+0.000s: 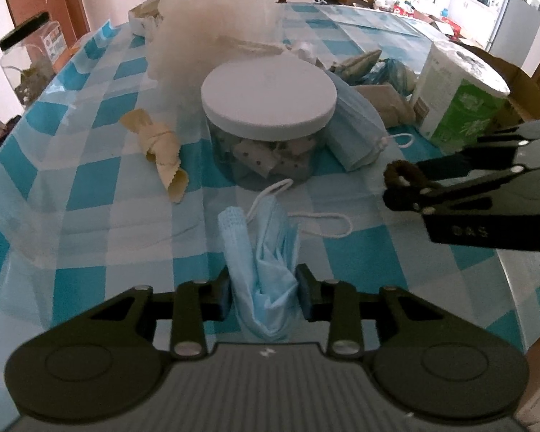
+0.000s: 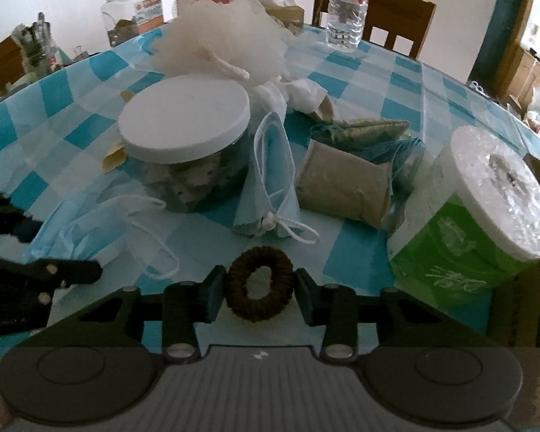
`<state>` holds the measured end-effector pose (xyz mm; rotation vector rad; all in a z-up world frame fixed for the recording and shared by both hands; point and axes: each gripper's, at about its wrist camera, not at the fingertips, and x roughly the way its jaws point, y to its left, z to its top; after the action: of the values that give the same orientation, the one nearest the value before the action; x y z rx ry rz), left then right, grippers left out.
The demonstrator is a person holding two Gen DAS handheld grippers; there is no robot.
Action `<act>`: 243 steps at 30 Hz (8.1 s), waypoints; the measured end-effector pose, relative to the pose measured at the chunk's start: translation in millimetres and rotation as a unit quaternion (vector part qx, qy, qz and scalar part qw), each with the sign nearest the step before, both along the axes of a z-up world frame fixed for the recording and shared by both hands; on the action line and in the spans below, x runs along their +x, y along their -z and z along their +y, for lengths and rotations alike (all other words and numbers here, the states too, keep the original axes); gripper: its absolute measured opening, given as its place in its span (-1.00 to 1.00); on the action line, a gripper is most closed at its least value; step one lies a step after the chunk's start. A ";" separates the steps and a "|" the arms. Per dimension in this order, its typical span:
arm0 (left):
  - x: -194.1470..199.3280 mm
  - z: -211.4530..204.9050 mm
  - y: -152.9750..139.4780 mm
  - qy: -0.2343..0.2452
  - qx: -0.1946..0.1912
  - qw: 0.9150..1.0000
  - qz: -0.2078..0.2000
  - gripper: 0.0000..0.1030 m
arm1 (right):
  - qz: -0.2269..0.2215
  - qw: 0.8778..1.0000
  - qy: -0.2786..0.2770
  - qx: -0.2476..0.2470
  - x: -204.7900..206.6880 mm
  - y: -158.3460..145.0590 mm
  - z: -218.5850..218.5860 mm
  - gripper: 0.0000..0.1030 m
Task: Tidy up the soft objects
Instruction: 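Grasp the brown hair tie with the right gripper while the left gripper holds the mask, then carry both items to the cardboard box and open both grippers to drop them, then move the left gripper to the beige cloth strip and grasp it, then grasp the second light-blue face mask with the right gripper while the left holds the strip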
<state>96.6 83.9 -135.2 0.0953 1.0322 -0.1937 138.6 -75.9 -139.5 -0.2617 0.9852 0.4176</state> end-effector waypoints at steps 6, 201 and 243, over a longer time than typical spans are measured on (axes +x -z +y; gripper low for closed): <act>-5.3 -3.5 -15.3 0.010 0.012 1.000 0.001 -0.39 | 0.004 1.000 -0.019 0.003 -15.7 -22.2 -14.1 -0.10; 124.2 77.4 9.6 -0.065 -0.020 0.996 -0.053 -0.36 | 0.004 0.998 -0.047 -0.038 61.6 -0.5 24.7 -0.58; 125.2 85.9 8.7 -0.076 -0.020 0.996 -0.042 -0.31 | 0.017 0.998 -0.041 -0.035 64.5 3.3 22.1 -0.32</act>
<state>221.8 169.8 -144.0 -0.0103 0.9467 -0.0716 203.1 -53.8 -142.8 -0.3603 1.0265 0.4637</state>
